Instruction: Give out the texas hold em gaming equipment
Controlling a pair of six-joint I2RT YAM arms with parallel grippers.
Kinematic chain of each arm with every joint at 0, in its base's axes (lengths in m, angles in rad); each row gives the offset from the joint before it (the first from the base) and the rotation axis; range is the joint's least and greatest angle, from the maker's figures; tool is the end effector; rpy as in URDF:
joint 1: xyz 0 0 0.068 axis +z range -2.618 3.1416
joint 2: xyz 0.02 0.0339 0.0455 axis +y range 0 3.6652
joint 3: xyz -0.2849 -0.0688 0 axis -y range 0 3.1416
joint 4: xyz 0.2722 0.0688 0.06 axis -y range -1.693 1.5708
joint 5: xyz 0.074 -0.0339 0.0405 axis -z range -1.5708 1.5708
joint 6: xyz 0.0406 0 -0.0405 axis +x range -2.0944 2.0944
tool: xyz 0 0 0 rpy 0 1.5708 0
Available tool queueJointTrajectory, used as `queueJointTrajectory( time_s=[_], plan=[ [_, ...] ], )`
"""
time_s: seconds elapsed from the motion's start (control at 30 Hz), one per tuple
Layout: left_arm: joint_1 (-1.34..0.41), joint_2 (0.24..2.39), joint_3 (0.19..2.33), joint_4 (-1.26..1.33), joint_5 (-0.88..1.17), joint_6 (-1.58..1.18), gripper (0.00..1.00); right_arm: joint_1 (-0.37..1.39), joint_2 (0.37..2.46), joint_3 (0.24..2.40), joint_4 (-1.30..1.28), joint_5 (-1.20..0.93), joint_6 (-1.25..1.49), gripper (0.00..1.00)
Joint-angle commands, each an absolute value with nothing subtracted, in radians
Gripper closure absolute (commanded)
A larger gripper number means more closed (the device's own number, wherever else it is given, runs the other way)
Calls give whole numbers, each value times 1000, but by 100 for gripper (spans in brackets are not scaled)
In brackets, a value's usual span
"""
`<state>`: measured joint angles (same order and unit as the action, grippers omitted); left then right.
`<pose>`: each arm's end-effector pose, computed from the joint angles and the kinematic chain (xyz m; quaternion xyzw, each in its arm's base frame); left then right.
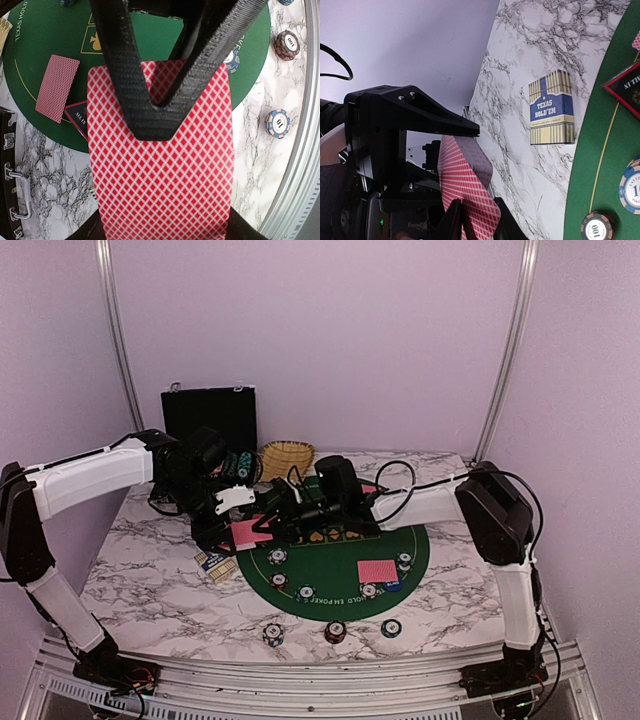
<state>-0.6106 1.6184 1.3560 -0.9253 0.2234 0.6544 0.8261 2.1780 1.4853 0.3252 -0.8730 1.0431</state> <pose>0.2853 -0.2106 0.2801 0.5939 0.7743 -0.1053 0.1915 0.3321 0.4062 0.1839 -0.1570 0.7686 0.6197 0.0244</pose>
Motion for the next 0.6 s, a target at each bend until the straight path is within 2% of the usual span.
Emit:
queueJointTrajectory(
  time_s=[0.0, 0.43, 0.57],
  plan=[
    [-611, 1598, 1359, -943, 229, 658, 100, 815, 2136, 1467, 310, -863, 1035, 82],
    [-609, 1593, 1353, -943, 219, 658, 100, 781, 2112, 1448, 267, -871, 999, 100],
    [-609, 1587, 1350, -943, 214, 661, 100, 750, 2103, 1431, 260, -871, 990, 100]
  ],
)
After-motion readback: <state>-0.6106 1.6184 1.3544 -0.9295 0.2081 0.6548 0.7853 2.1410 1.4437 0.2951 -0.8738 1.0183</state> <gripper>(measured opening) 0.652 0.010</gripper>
